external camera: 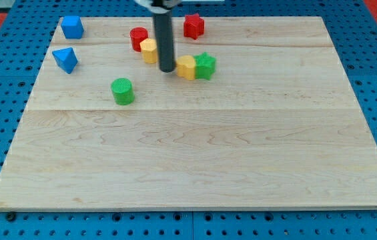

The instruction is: Put the hexagon at the top left side of green circle

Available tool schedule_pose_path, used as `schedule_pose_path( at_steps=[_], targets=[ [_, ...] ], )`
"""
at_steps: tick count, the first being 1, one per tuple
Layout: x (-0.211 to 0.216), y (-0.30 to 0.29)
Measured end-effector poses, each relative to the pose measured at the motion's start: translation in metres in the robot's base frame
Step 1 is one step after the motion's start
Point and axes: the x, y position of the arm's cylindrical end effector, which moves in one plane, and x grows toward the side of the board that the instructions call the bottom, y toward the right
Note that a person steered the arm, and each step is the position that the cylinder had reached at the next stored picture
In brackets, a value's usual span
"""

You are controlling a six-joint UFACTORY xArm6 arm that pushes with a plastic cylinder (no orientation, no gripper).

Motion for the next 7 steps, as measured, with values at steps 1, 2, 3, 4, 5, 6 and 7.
schedule_pose_path(
  at_steps=[1,2,3,4,5,6,7],
  targets=[
    [0.019,-0.02],
    [0.036,0.008],
    [-0.008,0.058],
    [-0.033,0.046],
    [-0.036,-0.007],
    [-0.053,-0.002],
    [-0.058,0.088]
  ],
)
